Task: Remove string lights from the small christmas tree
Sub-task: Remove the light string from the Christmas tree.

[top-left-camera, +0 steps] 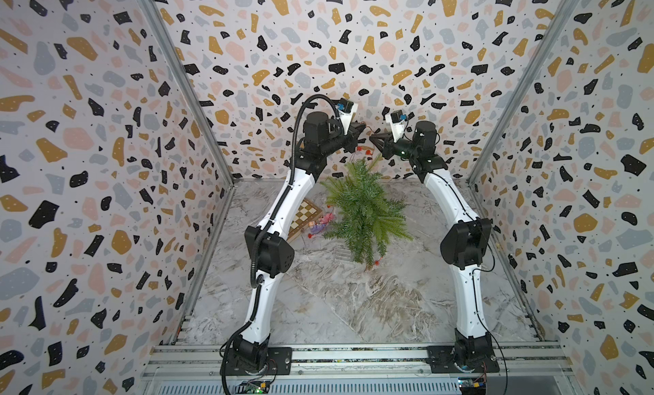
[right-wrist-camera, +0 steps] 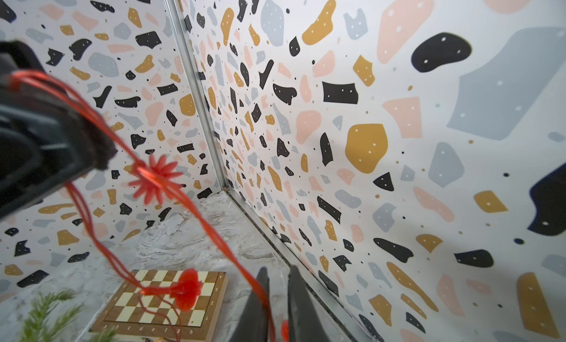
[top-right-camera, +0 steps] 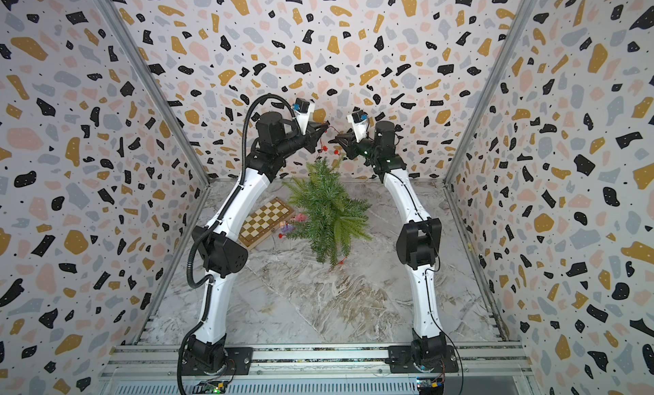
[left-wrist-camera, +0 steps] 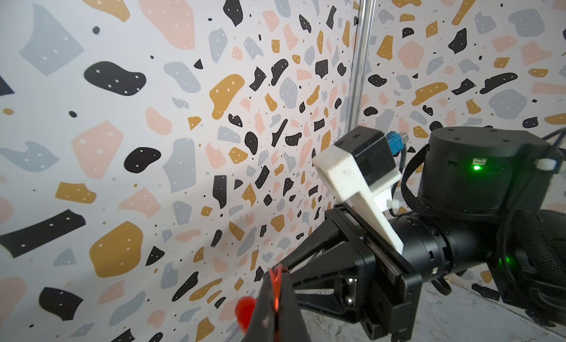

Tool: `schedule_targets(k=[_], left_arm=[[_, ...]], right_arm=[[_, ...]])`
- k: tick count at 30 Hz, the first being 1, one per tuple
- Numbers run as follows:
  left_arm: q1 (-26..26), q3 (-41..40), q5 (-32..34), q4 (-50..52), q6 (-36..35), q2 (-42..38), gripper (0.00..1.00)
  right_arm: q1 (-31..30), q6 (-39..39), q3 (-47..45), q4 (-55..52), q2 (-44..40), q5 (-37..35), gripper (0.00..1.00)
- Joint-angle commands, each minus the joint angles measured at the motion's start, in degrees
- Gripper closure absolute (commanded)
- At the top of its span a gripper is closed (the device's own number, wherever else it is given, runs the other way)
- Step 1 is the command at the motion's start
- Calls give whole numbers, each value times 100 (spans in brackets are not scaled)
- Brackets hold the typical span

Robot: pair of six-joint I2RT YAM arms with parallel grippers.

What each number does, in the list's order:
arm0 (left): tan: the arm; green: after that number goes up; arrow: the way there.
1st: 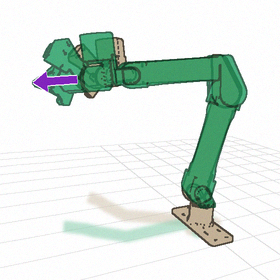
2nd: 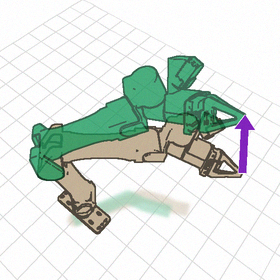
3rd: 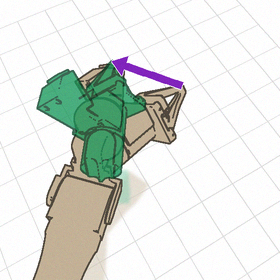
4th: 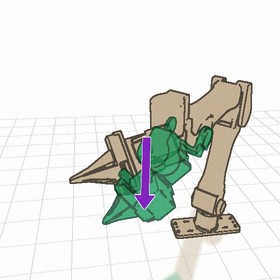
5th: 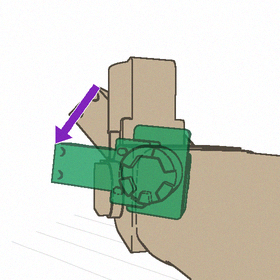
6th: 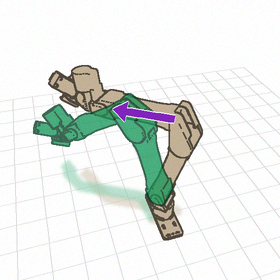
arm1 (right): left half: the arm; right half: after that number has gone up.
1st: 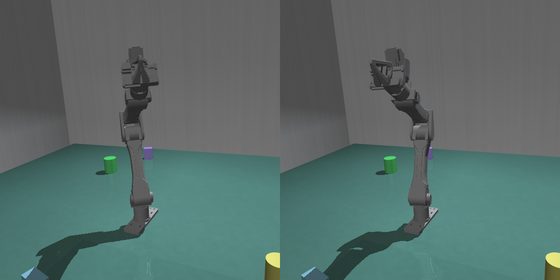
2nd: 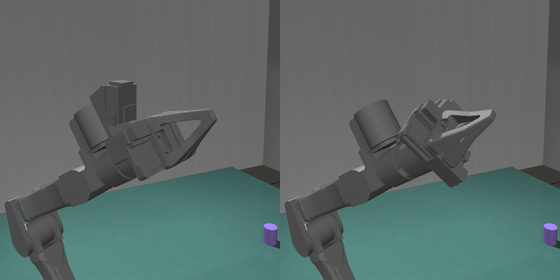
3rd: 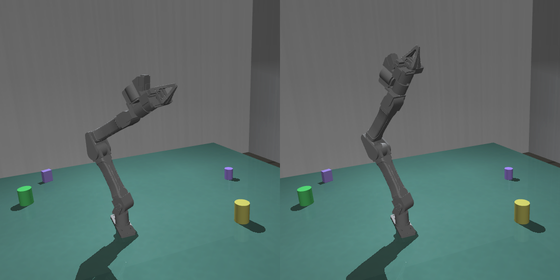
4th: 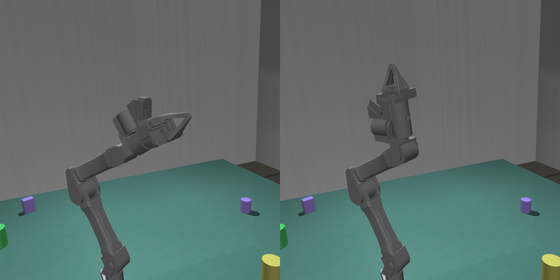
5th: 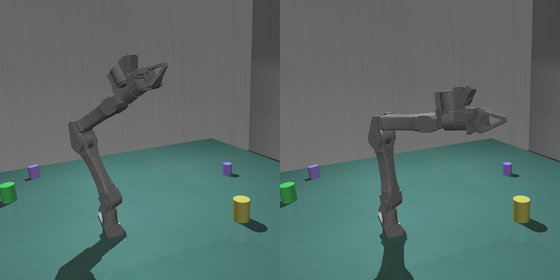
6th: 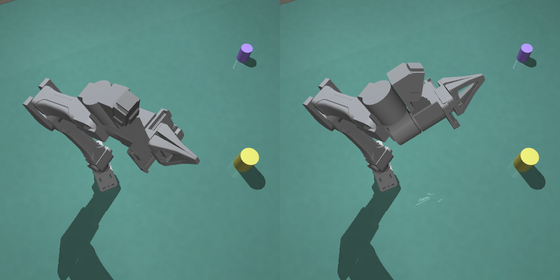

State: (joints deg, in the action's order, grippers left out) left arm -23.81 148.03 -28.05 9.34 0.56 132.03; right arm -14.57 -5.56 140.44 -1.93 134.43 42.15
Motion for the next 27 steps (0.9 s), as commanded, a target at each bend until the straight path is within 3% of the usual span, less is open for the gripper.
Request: schedule_targets(k=[1, 23, 26, 27], left_arm=[[-32, 16, -95, -265, -32, -225, 100], [-19, -655, -9, -504, 295, -519, 99], [-26, -681, -76, -442, 322, -520, 62], [-27, -657, -99, -369, 322, -526, 56]], right_arm=[[31, 54, 335, 119, -58, -119, 97], [270, -103, 363, 627, -303, -764, 100], [270, -115, 361, 610, -296, -735, 100], [270, -127, 361, 606, -295, -735, 100]])
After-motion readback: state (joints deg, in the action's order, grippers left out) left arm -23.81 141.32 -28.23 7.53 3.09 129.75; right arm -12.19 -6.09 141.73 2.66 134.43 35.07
